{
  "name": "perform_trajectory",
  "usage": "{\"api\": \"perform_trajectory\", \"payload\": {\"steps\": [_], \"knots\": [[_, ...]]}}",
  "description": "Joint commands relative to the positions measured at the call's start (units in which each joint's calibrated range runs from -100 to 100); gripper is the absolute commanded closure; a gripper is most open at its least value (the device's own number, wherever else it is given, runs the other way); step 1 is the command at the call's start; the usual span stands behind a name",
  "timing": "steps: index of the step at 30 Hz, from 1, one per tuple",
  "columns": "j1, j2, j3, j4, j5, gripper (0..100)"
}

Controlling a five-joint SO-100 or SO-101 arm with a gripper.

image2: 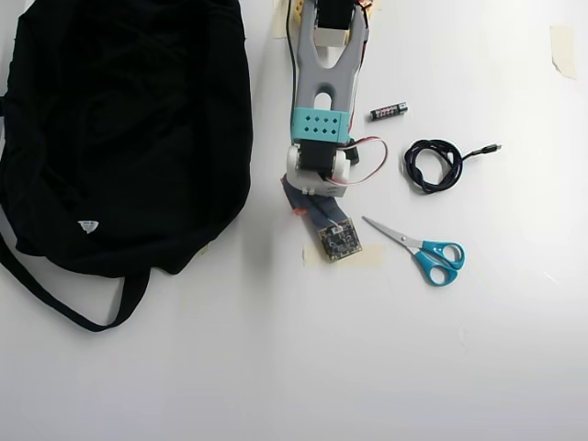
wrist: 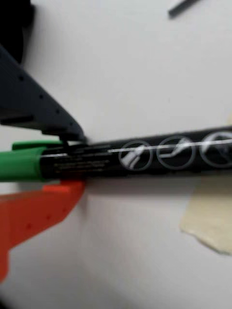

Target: Put the green marker into the black bag

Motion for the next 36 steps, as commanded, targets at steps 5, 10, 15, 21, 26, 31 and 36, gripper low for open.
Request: {"api": "perform_trajectory", "payload": {"steps": [5, 10, 15, 21, 26, 31, 36], "knots": [[-0.5, -1.7, -3.1, 0.3, 0.3, 98], [-0.4, -1.7, -3.2, 0.3, 0.2, 98], [-0.5, -1.7, -3.5, 0.4, 0.0, 98], [-0.5, -1.7, -3.5, 0.5, 0.0, 98], [-0.5, -1.8, -5.4, 2.5, 0.0, 98], [-0.5, -1.8, -6.4, 4.3, 0.2, 98], [-0.5, -1.8, -6.4, 4.3, 0.3, 98]]}}
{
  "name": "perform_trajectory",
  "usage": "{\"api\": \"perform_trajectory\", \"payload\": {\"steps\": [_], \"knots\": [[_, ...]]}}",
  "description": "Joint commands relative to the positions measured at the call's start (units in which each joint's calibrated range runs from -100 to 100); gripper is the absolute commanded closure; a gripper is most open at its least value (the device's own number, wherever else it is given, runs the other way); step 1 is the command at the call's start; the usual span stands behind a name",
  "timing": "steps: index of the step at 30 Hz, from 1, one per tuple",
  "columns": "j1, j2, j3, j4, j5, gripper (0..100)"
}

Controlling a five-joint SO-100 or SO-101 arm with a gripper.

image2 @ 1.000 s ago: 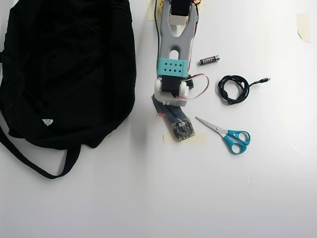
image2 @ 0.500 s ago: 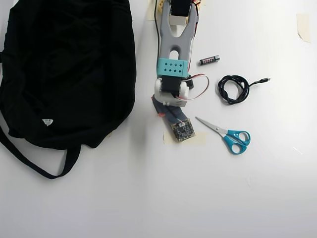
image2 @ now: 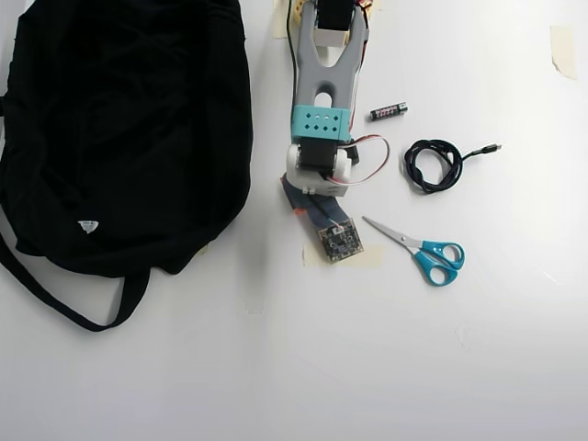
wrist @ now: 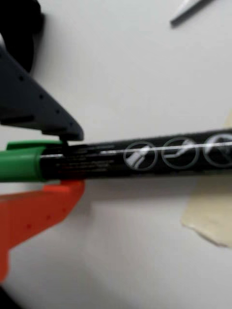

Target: Put the green marker into the black bag

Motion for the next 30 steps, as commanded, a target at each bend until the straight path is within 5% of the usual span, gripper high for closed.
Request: {"api": "perform_trajectory", "payload": {"steps": [1, 30], "knots": [[-0.5, -1.9, -2.6, 0.3, 0.3, 98], [-0.5, -1.9, -4.9, 1.7, 0.3, 98]]}}
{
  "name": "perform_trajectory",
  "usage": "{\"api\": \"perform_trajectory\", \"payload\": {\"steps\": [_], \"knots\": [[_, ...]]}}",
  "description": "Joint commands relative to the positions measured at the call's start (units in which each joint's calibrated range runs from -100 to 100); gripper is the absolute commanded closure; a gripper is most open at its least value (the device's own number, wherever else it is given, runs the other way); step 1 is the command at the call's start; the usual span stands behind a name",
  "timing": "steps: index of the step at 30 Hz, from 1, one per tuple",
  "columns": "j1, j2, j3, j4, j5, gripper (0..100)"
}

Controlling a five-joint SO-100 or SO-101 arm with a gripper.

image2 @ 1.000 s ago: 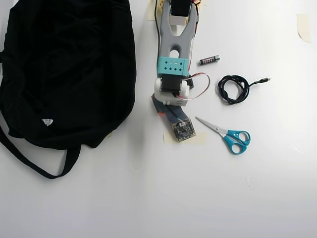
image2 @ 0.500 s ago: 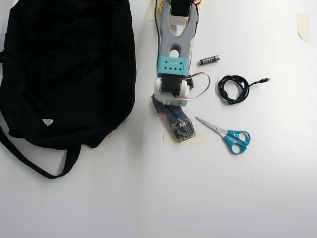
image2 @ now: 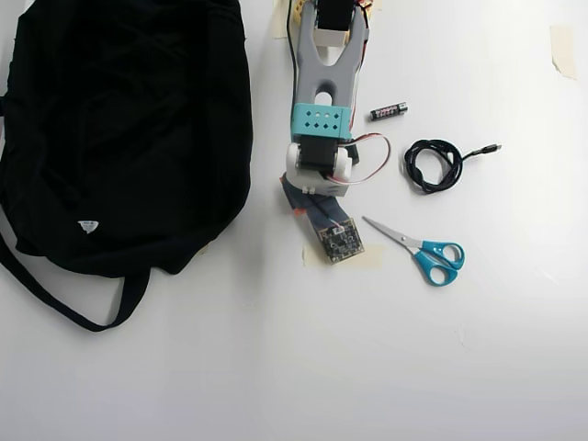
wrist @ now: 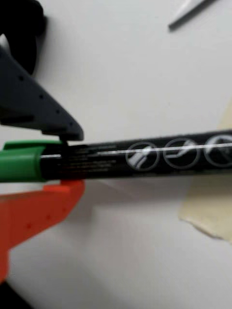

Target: Put the green marker into the black bag

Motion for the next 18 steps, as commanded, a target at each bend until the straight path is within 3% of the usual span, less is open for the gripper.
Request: {"api": "perform_trajectory", "payload": {"steps": [1, 18], "knots": [[-0.5, -1.9, -3.0, 0.2, 0.3, 98], [-0.5, -2.0, -3.7, 0.3, 0.1, 98]]}}
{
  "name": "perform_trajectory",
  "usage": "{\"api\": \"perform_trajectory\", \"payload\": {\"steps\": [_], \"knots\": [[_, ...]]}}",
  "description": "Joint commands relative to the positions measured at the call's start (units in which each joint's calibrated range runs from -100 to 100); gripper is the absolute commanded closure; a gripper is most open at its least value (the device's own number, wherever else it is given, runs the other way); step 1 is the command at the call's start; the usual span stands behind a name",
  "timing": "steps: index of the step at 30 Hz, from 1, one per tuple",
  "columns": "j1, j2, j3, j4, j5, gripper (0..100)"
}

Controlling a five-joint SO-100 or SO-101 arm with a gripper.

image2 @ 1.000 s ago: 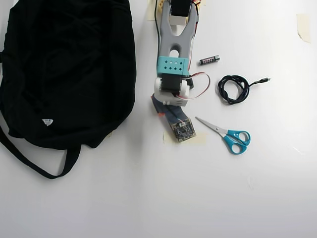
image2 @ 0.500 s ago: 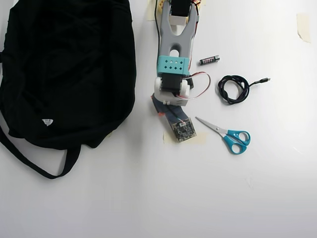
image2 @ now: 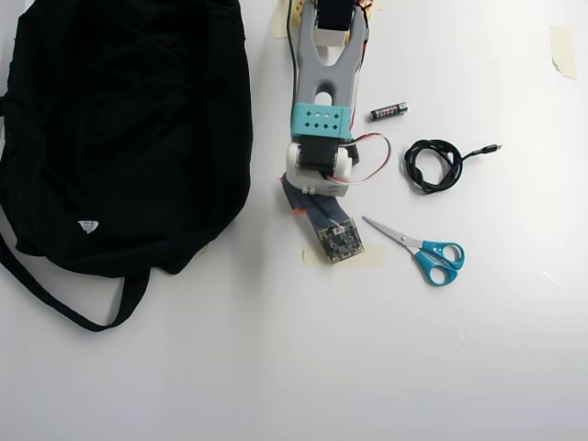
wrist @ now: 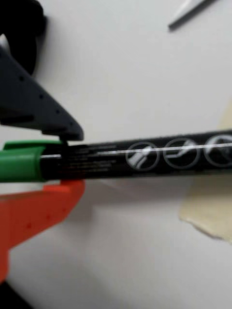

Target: Put the green marker into the black bag

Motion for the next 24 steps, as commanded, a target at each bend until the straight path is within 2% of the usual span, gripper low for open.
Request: {"api": "perform_trajectory", "payload": {"steps": [1, 24], "knots": [[-0.5, -2.0, -4.0, 0.8, 0.1, 98], [-0.3, -1.9, -7.5, 3.3, -0.3, 98]]}}
